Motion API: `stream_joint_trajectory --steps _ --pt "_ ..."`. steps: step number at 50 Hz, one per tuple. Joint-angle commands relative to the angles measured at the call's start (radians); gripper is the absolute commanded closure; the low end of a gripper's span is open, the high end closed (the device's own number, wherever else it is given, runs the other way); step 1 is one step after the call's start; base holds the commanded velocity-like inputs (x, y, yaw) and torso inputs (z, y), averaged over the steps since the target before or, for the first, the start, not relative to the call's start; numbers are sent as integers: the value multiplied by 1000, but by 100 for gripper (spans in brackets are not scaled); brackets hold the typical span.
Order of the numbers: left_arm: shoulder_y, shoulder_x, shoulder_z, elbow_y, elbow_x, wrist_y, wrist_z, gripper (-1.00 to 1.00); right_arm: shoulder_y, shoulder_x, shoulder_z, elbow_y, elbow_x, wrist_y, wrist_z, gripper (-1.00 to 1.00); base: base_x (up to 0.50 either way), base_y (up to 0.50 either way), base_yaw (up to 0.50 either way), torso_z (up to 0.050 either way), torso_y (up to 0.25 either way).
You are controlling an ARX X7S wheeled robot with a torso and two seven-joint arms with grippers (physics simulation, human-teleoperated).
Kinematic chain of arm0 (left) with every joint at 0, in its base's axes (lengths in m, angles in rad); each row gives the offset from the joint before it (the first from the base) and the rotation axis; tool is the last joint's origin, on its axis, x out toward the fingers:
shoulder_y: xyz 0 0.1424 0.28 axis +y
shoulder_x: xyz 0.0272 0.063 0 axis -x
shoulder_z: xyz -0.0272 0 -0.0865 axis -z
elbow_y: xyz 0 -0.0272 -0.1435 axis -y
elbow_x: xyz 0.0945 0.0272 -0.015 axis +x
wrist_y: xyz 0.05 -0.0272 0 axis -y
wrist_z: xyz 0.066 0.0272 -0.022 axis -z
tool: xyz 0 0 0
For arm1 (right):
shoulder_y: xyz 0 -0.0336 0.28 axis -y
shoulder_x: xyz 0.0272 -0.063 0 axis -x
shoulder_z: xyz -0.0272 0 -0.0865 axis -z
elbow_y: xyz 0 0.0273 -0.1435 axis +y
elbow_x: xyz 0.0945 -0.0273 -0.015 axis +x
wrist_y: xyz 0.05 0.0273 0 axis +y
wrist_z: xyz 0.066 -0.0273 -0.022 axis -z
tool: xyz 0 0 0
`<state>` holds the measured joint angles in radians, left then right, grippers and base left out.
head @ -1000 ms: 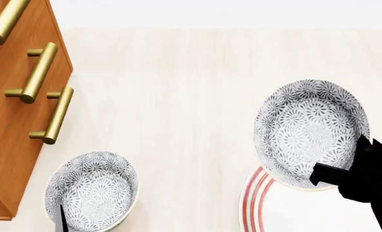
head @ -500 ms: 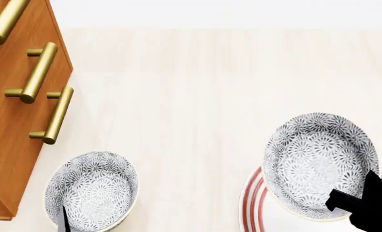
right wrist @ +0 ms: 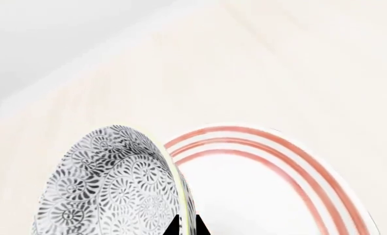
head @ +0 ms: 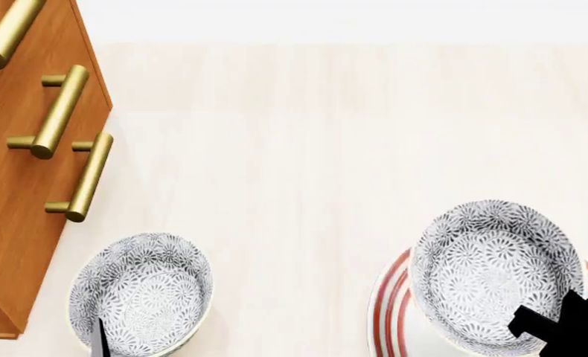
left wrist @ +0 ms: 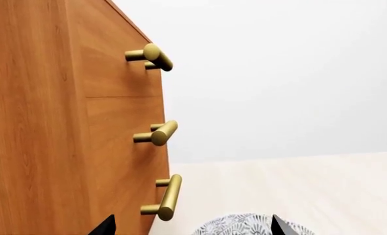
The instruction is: Pick up the bowl and put it in the front on the plate.
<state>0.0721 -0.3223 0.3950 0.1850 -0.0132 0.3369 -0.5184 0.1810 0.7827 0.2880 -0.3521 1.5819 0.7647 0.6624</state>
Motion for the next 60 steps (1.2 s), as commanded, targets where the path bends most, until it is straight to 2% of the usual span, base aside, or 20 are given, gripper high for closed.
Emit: stream_joint_trajectory --steps 1,60 --pt "-1 7 -6 -2 8 0 7 -100 -17 -20 12 22 -25 -10 -19 100 0 0 0 0 0" --pt "-8 -4 13 -13 -2 2 -3 -100 -21 -78 -83 150 -164 -40 -56 100 0 0 0 0 0"
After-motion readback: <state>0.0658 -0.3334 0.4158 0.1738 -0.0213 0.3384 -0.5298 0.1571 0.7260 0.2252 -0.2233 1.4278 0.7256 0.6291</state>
